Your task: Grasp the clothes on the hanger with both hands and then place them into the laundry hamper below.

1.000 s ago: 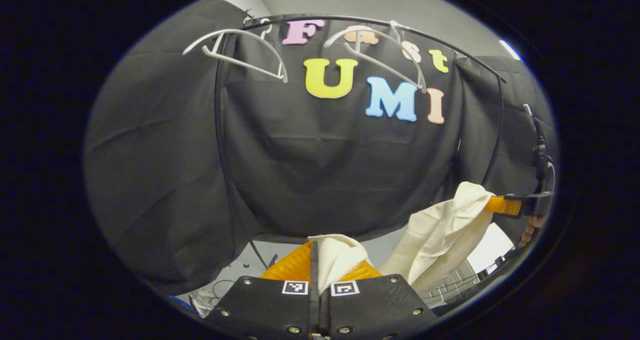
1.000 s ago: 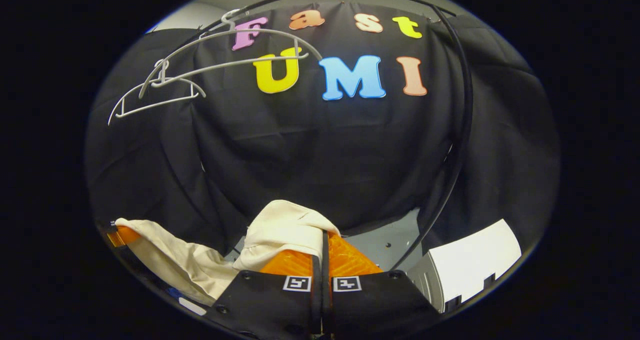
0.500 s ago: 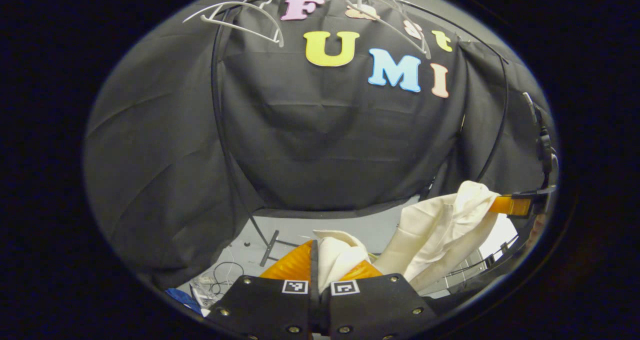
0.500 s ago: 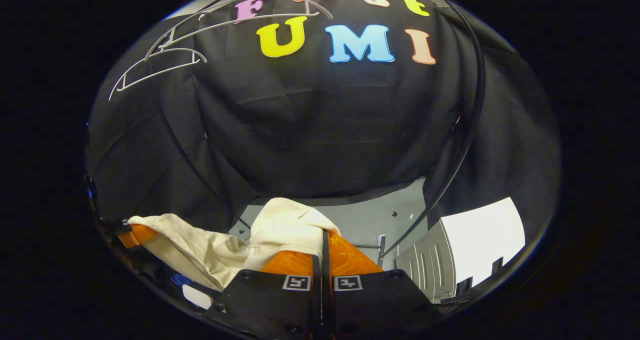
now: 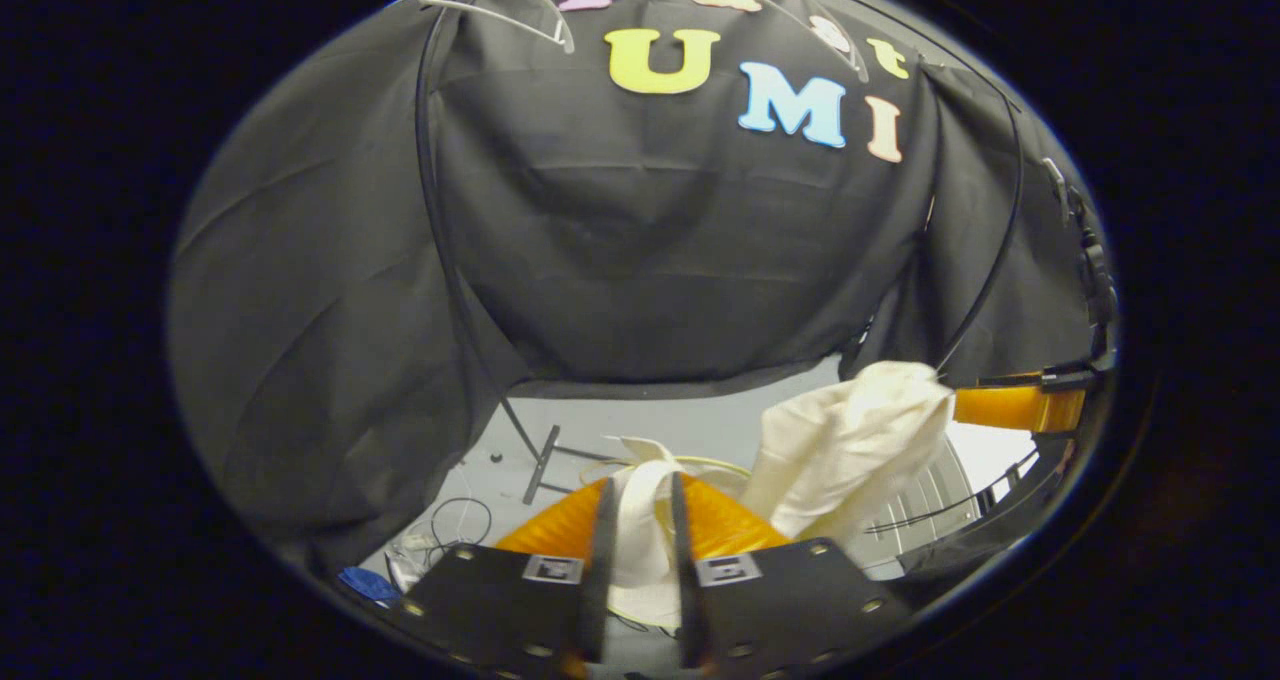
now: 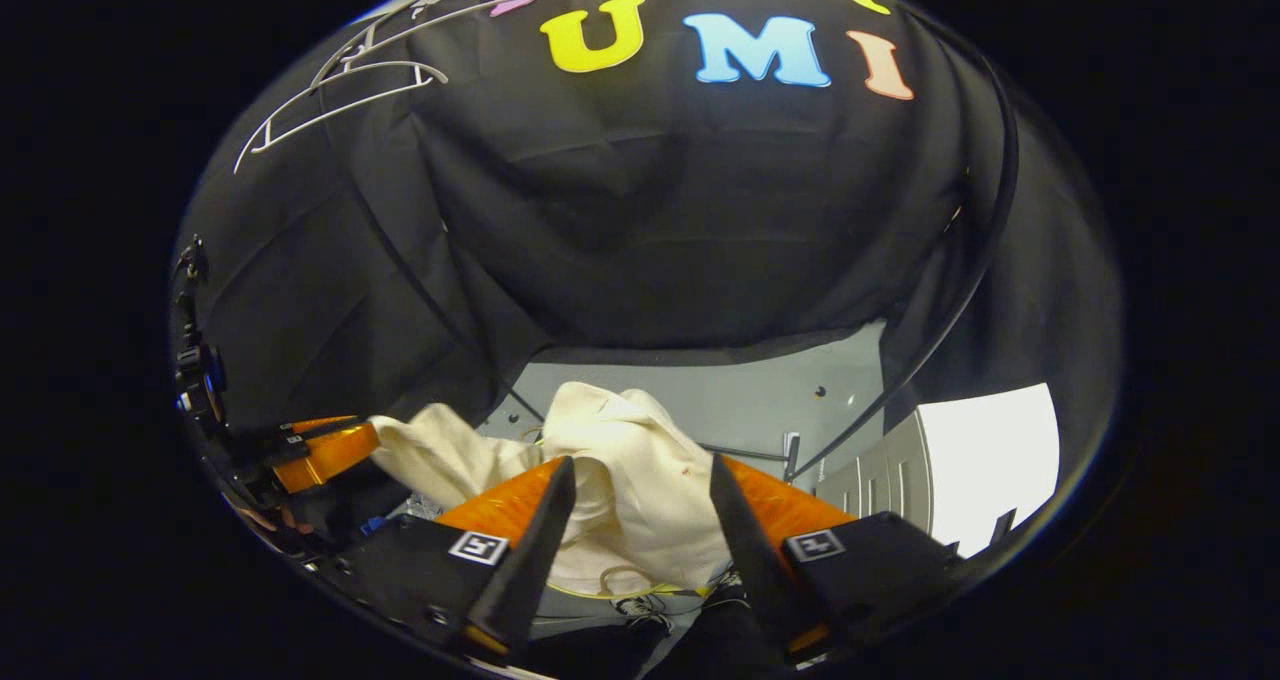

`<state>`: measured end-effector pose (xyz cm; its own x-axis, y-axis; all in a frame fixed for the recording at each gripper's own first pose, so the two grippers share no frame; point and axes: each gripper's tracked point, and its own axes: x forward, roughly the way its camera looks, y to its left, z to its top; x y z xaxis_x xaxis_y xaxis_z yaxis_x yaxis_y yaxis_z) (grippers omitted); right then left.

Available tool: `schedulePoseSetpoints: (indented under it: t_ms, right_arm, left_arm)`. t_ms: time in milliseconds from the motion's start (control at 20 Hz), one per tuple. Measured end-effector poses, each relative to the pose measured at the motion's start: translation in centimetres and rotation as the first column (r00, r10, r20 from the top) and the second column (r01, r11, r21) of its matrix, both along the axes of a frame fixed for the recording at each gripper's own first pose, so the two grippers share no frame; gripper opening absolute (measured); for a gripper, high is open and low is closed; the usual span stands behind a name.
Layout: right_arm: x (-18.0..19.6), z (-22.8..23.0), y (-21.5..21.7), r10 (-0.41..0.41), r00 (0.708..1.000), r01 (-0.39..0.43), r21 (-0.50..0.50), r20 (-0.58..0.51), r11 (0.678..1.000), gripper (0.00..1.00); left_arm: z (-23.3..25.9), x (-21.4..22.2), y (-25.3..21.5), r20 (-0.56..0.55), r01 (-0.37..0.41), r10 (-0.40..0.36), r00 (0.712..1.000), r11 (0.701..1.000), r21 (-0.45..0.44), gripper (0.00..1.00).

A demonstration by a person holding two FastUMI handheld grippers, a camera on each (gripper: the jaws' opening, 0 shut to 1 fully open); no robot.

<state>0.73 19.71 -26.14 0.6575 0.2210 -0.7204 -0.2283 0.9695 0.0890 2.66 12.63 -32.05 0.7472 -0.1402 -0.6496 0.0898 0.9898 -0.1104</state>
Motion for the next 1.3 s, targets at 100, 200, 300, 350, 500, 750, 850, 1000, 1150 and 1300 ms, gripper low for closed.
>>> schedulePoseSetpoints:
  t_ms: [100, 200, 300, 350, 500, 750, 850, 1000, 1150, 1300]
  right_arm:
    - [-0.2, 0.4, -0.3, 0.011, 1.0, -0.011, -0.007, 0.001, 1.0, 0.95]
    - [-0.4, 0.7, -0.8, 0.011, 1.0, -0.01, -0.011, 0.016, 1.0, 0.96]
    - [-0.7, 1.3, -1.7, -0.003, 0.999, 0.003, -0.005, 0.033, 1.0, 0.96]
    - [-0.6, 1.6, -2.5, -0.013, 0.999, 0.013, -0.004, 0.045, 1.0, 0.96]
    - [-0.6, 2.3, -5.0, -0.036, 0.996, 0.035, 0.017, 0.083, 0.999, 0.96]
    - [0.0, 4.2, -11.2, -0.039, 0.989, 0.033, 0.047, 0.14, 0.998, 0.97]
    - [0.0, 5.0, -13.5, -0.039, 0.985, 0.029, 0.067, 0.169, 0.997, 0.99]
    - [-0.5, 6.2, -17.4, -0.048, 0.976, 0.029, 0.09, 0.214, 0.995, 0.99]
    - [-1.0, 7.4, -22.0, -0.06, 0.964, 0.036, 0.099, 0.258, 0.994, 0.98]
    - [-1.8, 7.9, -25.5, -0.112, 0.955, 0.079, 0.128, 0.275, 0.989, 0.98]
  left_arm:
    - [0.1, -0.2, 0.3, 0.003, -0.016, 0.016, 1.0, 1.0, 0.012, 0.73]
    - [0.4, -0.5, 0.7, 0.004, -0.038, 0.038, 0.999, 0.999, 0.032, 0.94]
    - [1.0, -1.1, 0.8, 0.005, -0.063, 0.062, 0.998, 0.997, 0.053, 0.94]
    - [1.1, -1.2, 0.9, 0.01, -0.072, 0.072, 0.997, 0.995, 0.065, 0.94]
    - [2.7, -2.4, -0.6, 0.021, -0.092, 0.09, 0.996, 0.99, 0.107, 0.93]
    - [6.5, -3.8, -6.4, 0.06, -0.154, 0.146, 0.987, 0.976, 0.157, 0.94]
    - [8.1, -4.3, -9.2, 0.084, -0.183, 0.172, 0.982, 0.971, 0.156, 0.9]
    - [10.6, -5.9, -13.2, 0.128, -0.207, 0.186, 0.974, 0.963, 0.172, 0.9]
    - [13.5, -7.0, -16.7, 0.183, -0.229, 0.193, 0.964, 0.951, 0.205, 0.9]
    - [16.9, -8.4, -20.6, 0.233, -0.235, 0.183, 0.955, 0.947, 0.218, 0.93]
